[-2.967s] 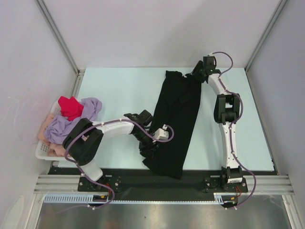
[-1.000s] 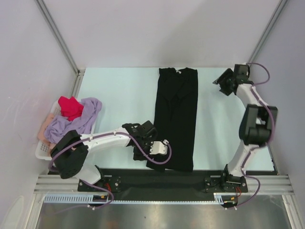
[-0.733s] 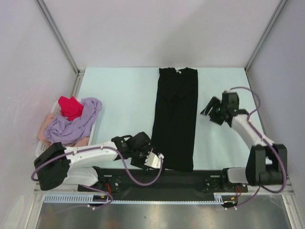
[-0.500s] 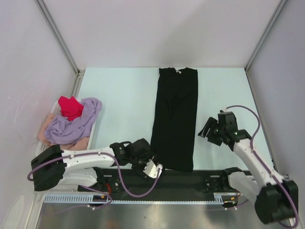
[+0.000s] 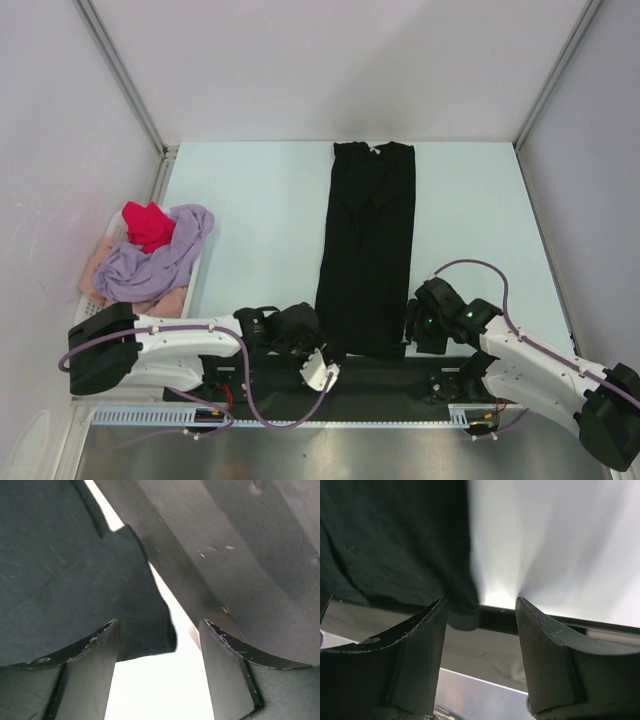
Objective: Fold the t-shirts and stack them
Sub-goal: Fold the tshirt
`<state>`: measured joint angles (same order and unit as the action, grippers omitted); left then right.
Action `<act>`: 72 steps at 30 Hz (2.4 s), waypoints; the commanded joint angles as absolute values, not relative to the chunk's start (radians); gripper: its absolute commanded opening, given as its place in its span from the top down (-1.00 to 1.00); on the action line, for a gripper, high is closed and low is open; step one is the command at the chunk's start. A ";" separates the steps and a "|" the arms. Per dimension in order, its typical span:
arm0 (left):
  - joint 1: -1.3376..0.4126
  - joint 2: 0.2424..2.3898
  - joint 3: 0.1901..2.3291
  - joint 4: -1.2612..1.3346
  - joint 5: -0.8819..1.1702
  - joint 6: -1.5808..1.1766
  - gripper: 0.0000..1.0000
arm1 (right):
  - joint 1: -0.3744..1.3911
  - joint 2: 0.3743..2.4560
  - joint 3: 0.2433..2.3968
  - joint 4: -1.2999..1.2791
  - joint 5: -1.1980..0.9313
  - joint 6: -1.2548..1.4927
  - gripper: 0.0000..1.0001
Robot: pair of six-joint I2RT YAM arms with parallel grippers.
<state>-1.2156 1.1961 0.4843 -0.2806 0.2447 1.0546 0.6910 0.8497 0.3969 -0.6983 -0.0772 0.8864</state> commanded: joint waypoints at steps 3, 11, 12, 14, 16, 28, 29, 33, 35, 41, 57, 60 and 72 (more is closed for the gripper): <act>-1.220 1.212 0.463 -0.298 0.218 1.092 -0.28 | 0.764 0.917 0.387 -0.637 -0.049 0.968 -0.16; -1.220 1.261 0.497 -0.245 0.184 1.063 0.94 | 0.764 0.867 0.365 -0.620 -0.083 0.968 0.91; -1.220 1.264 0.502 -0.245 0.183 1.052 0.99 | 0.761 0.865 0.370 -0.627 -0.083 0.962 1.00; -1.221 1.270 0.531 -0.287 0.210 1.042 0.99 | 0.759 0.854 0.382 -0.655 -0.089 0.954 1.00; -1.220 1.263 0.570 -0.342 0.283 0.993 0.99 | 0.758 0.838 0.403 -0.705 -0.095 0.934 1.00; -0.967 1.281 0.813 -0.385 0.449 0.815 0.99 | 0.508 0.856 0.597 -0.724 -0.267 0.715 1.00; -0.918 1.293 0.845 -0.377 0.449 0.816 0.99 | 0.411 0.895 0.604 -0.701 -0.282 0.683 1.00; -0.799 1.403 0.952 -0.356 0.479 0.795 1.00 | 0.183 1.101 0.649 -0.507 -0.366 0.589 1.00; -0.735 1.494 1.042 -0.348 0.480 0.776 0.99 | 0.125 1.176 0.725 -0.416 -0.380 0.586 1.00; -0.618 1.728 1.285 -0.325 0.454 0.738 0.99 | 0.063 1.508 0.916 -0.296 -0.459 0.578 1.00; -0.546 2.082 1.651 -0.394 0.370 0.695 0.99 | -0.025 1.914 1.273 -0.253 -0.499 0.618 1.00; -0.545 2.114 1.675 -0.402 0.350 0.689 0.99 | -0.037 1.943 1.282 -0.239 -0.495 0.632 0.92; -0.526 2.187 1.764 -0.256 0.072 0.546 0.17 | -0.069 1.835 1.393 -0.325 -0.257 0.486 -0.01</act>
